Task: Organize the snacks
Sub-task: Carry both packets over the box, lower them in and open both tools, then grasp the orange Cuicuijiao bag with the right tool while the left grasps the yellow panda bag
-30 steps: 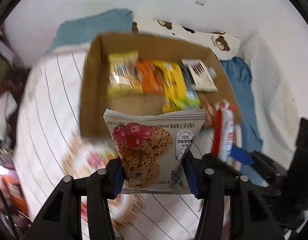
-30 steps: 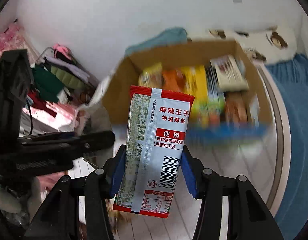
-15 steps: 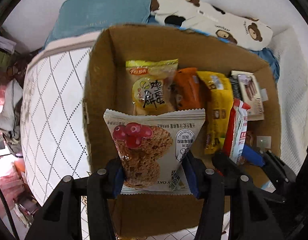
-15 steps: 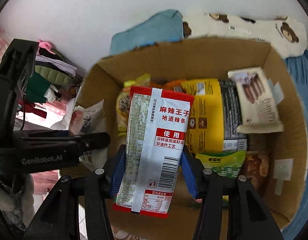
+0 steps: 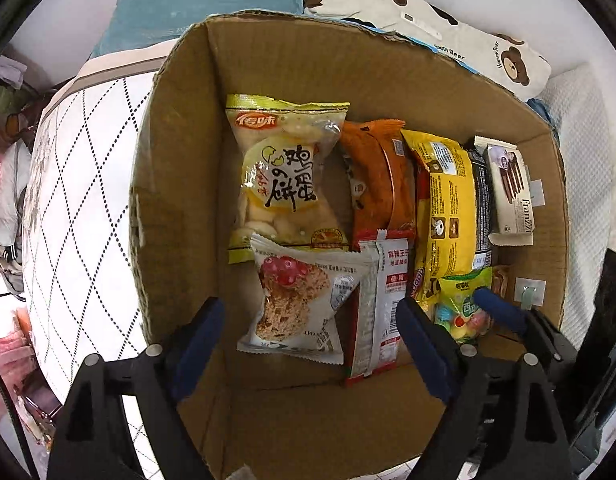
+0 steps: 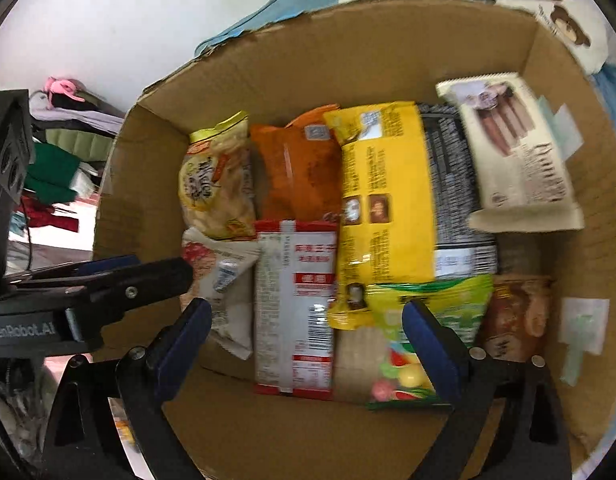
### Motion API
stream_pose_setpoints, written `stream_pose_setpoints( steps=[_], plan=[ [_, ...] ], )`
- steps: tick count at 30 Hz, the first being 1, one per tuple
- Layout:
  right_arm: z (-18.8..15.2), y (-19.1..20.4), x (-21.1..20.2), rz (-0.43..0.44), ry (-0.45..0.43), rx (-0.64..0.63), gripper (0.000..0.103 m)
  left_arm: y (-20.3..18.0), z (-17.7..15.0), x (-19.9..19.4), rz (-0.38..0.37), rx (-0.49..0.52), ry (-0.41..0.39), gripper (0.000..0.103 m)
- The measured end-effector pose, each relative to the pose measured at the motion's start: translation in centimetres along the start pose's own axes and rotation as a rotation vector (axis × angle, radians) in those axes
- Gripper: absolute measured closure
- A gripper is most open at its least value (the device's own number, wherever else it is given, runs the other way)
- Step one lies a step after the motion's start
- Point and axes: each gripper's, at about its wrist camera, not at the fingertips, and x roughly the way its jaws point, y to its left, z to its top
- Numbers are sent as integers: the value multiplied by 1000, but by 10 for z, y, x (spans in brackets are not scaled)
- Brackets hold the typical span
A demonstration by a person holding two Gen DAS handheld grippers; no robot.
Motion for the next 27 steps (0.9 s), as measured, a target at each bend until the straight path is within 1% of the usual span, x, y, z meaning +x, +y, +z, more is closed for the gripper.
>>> stream_pose_setpoints(
  steps=[6, 10, 12, 21, 24, 27],
  plan=[
    [-7, -13, -18, -116, -33, -33, 4, 2, -14, -3, 14, -30, -54, 14],
    [-16, -22, -31, -183, -69, -54, 4, 2, -28, -9, 43, -27, -119, 14],
    [-19, -23, -38, -210, -90, -65, 4, -2, -35, -12, 71, -17, -150, 14],
    [-37, -21, -70, -271, -186, -105, 4, -13, -57, -24, 86, -10, -235, 14],
    [-43, -18, -85, -271, -215, -112, 4, -15, -66, -33, 90, -11, -261, 14],
    [-52, -13, -101, -267, -253, -123, 4, -16, -79, -45, 83, -21, -312, 14]
  ],
)
